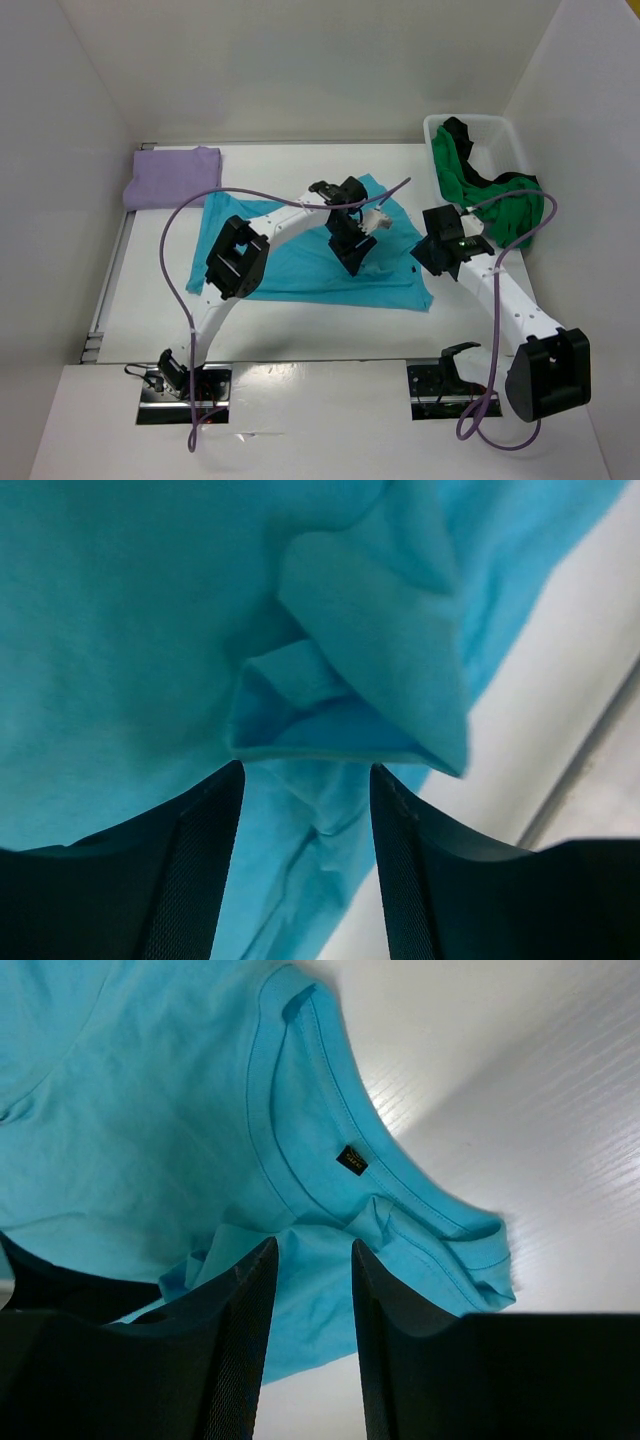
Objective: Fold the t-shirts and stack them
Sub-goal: Fold the flattened tshirt in 1/3 of the way
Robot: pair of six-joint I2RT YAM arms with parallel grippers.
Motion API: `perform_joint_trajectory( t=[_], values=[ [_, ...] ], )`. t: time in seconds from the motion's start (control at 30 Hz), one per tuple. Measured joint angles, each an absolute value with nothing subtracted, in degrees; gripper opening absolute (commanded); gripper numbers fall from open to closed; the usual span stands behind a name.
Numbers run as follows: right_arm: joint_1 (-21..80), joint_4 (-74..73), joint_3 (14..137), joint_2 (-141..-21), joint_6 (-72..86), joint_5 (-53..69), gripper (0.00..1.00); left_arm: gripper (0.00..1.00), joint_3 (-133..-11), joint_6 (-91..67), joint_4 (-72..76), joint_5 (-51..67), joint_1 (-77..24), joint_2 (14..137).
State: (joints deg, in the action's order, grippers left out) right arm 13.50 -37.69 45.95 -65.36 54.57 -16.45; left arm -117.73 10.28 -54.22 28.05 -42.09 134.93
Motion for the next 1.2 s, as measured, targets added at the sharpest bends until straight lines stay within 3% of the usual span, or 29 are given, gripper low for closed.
perform_joint_trajectory(
  t=[0.5,0.77,0.97,1.2],
  values=[
    [13.5,-36.71,45.82,-65.56,54.52,-15.59,0.41,0.58,-113.8,10.07,-49.04,22.59,-42.33,134.54],
    [13.5,-36.56,45.58,-65.54,54.52,-15.29,0.41,0.4,-113.91,9.82,-48.75,25.67,-42.5,134.54],
    [13.5,-36.53,45.47,-65.54,54.52,-14.79,0.41,0.01,-114.17,8.93,-48.36,26.09,-42.96,134.65],
    [13.5,-36.1,45.15,-67.64,54.54,-14.11,0.41,0.0,-112.09,8.32,-47.13,21.82,-42.72,133.43]
  ],
)
